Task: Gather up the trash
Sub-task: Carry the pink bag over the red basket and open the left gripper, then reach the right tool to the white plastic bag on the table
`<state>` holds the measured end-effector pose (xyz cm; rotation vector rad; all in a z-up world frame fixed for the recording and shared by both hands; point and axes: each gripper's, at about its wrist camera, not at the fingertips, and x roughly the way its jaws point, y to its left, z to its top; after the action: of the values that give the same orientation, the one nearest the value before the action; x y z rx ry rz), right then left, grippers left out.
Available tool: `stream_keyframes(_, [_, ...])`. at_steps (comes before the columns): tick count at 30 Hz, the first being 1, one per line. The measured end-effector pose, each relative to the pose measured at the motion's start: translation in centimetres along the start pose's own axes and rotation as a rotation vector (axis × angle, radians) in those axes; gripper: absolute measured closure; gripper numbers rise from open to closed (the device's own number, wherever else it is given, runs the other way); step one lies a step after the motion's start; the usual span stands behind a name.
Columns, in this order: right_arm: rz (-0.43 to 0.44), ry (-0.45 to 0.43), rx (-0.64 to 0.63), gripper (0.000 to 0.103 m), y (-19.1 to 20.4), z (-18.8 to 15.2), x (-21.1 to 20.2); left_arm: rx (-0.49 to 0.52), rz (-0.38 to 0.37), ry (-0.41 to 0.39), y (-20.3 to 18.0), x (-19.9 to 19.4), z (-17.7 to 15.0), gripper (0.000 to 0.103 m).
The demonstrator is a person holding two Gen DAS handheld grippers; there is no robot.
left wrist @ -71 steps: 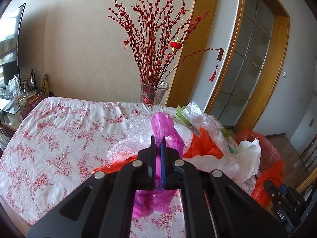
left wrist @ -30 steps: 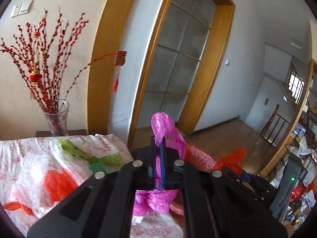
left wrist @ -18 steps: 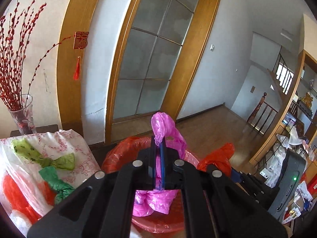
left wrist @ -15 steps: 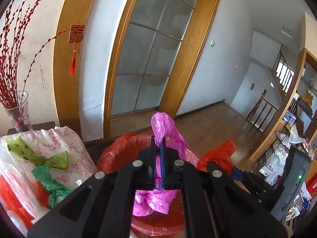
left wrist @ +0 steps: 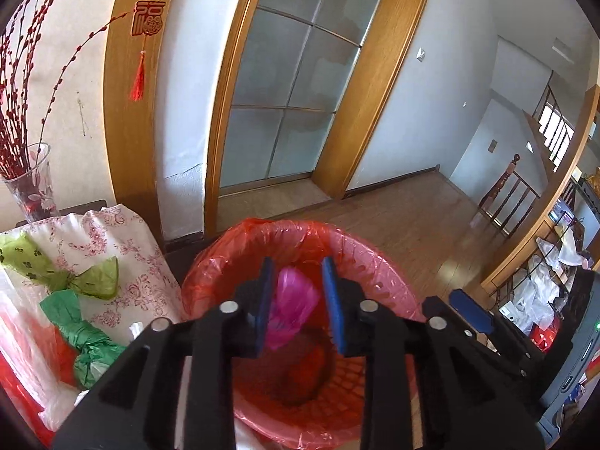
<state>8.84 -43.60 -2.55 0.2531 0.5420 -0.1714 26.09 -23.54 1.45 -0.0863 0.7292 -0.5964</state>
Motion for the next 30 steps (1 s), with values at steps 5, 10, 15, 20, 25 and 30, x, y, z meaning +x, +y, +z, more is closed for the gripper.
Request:
stream_keyframes(5, [-0.012,-0.008,0.007,0.053,-0.2,-0.5,-1.1,0.017,0.024,-0.012,0.1,-1.6,-0.5,0.072])
stream_keyframes(10, [-0.009,-0.024,-0.039,0.053,1.1,-1.1,-2.5,0.025,0.083,-0.05,1.1,-5.6,-1.4,0.064])
stream_keyframes(15, [0.02,-0.036,-0.101,0.053,4.1,-2.2,-4.0,-0.012,0.154,-0.108,3.9,-11.3,-3.1,0.053])
stream_keyframes(20, [0.069,-0.036,-0.168,0.053,7.5,-3.6,-5.0,-0.058,0.291,-0.188,7.8,-17.3,-5.2,0.047])
stream_keyframes(25, [0.139,-0.008,-0.197,0.053,10.9,-4.9,-4.9,-0.118,0.45,-0.237,12.0,-22.1,-7.9,0.042])
stream_keyframes(30, [0.208,0.014,-0.202,0.054,14.7,-6.1,-4.5,-0.154,0.579,-0.265,15.2,-25.0,-10.2,0.039])
